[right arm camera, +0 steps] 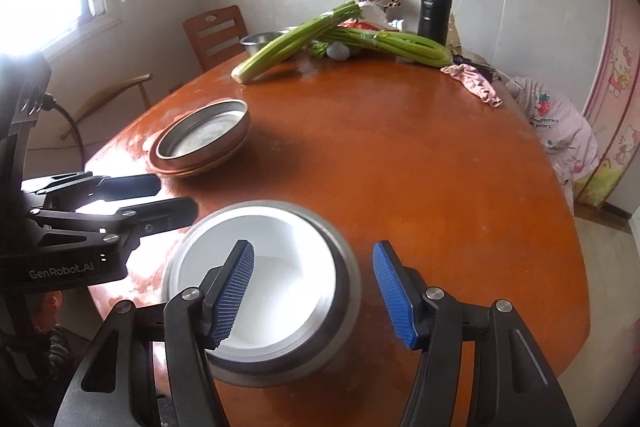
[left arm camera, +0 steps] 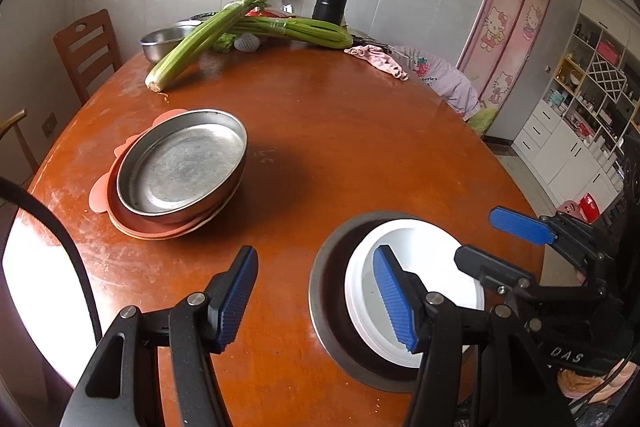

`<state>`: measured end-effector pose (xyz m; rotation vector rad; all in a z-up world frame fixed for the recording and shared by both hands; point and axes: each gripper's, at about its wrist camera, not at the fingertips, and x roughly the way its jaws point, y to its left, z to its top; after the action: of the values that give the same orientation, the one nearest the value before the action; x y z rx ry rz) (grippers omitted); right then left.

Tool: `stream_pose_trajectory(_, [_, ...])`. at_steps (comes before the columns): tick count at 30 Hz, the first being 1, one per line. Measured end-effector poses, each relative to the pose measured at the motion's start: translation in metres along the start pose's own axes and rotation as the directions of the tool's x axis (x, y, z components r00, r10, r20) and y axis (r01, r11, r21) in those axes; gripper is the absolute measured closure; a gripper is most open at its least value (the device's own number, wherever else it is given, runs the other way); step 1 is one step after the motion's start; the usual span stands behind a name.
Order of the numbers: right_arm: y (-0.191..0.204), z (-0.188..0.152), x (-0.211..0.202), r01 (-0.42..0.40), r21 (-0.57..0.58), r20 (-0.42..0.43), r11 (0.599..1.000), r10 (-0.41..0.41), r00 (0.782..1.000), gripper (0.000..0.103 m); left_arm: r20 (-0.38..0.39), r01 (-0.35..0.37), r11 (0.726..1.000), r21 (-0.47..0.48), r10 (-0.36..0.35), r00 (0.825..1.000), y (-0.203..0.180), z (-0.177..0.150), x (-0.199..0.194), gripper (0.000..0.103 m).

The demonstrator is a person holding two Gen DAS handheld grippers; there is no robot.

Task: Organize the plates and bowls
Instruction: 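Grasp the steel basin's rim with the left tool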

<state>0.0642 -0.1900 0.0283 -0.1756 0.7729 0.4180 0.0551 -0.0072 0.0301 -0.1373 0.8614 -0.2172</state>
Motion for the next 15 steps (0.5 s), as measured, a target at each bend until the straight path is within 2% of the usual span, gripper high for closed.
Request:
stream_pose_trajectory(7, [-0.011,-0.001,0.011,0.013,0.028,-0.034,1.000,-0.012,0.999,0.039,-0.019,0.010,1.000,0.018,-0.010,1.000,-0.002,-0.002,0.011,0.042])
stream_pose_trajectory(15, [-0.016,-0.013,0.023,-0.006,0.055,-0.085,0.998,0.011,0.996,0.039,-0.060,0.023,0.999,0.029,-0.021,0.998,-0.003,-0.008,0.025,0.042])
